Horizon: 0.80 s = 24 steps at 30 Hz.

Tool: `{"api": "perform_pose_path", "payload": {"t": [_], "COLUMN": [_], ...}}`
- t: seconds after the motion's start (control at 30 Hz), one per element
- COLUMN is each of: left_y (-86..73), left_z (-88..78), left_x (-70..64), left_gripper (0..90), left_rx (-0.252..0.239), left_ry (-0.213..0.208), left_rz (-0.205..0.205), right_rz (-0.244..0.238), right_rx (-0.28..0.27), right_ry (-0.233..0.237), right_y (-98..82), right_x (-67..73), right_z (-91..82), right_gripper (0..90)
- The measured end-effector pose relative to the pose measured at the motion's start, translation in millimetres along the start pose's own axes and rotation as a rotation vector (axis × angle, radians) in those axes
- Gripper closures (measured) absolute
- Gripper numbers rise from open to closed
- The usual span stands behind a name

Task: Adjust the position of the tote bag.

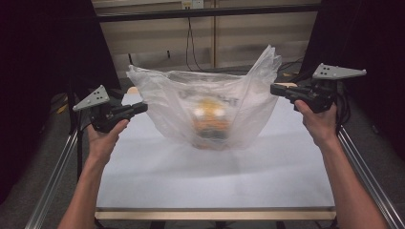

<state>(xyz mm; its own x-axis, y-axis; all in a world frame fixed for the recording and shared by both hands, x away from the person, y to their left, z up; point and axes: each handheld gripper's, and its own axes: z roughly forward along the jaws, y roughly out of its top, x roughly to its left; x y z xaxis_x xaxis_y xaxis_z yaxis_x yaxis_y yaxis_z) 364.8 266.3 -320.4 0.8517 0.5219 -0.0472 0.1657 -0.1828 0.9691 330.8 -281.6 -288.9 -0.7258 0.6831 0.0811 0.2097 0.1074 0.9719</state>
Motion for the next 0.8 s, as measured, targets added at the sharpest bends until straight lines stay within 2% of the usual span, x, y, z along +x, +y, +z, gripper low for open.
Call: {"api": "perform_pose_path", "payload": {"t": [0.03,0.13,0.17,0.2,0.23,0.4,0.57,0.7,0.8], "left_y": [-4.6,-9.7,-13.9,-13.9,-19.4,-30.0,-43.1,-51.2,-55.2], "left_z": [-1.4,-2.4,-1.3,-1.3,2.1,7.2,16.6,20.1,22.0], "left_x": [1.5,3.6,4.2,4.2,4.3,3.2,1.3,1.5,1.7], "left_gripper": [90.0,90.0,90.0,90.0,90.0,90.0,90.0,90.0,90.0], "left_rx": [0.009,0.006,0.021,0.021,0.035,0.055,0.106,0.103,0.112], "left_ry": [0.015,0.013,0.034,0.034,0.022,0.023,0.026,0.011,-0.003], "left_rz": [-0.004,-0.018,-0.020,-0.020,-0.016,-0.022,-0.016,-0.030,-0.032], "right_rz": [-0.004,-0.004,-0.009,-0.009,-0.007,-0.014,-0.006,-0.007,0.004], "right_rx": [0.010,0.014,0.014,0.014,0.012,0.035,0.042,0.048,0.032], "right_ry": [-0.007,-0.016,-0.025,-0.025,-0.021,-0.035,-0.032,-0.018,-0.010], "right_y": [-3.5,-6.8,-11.7,-11.7,-16.7,-27.9,-38.9,-47.8,-54.7], "right_x": [0.0,-0.2,-1.1,-1.1,-1.6,-0.8,-1.4,-0.3,-1.4], "right_z": [-3.6,-5.9,-7.2,-7.2,-6.3,-0.4,6.0,9.3,7.7], "right_gripper": [90.0,90.0,90.0,90.0,90.0,90.0,90.0,90.0,90.0]}}
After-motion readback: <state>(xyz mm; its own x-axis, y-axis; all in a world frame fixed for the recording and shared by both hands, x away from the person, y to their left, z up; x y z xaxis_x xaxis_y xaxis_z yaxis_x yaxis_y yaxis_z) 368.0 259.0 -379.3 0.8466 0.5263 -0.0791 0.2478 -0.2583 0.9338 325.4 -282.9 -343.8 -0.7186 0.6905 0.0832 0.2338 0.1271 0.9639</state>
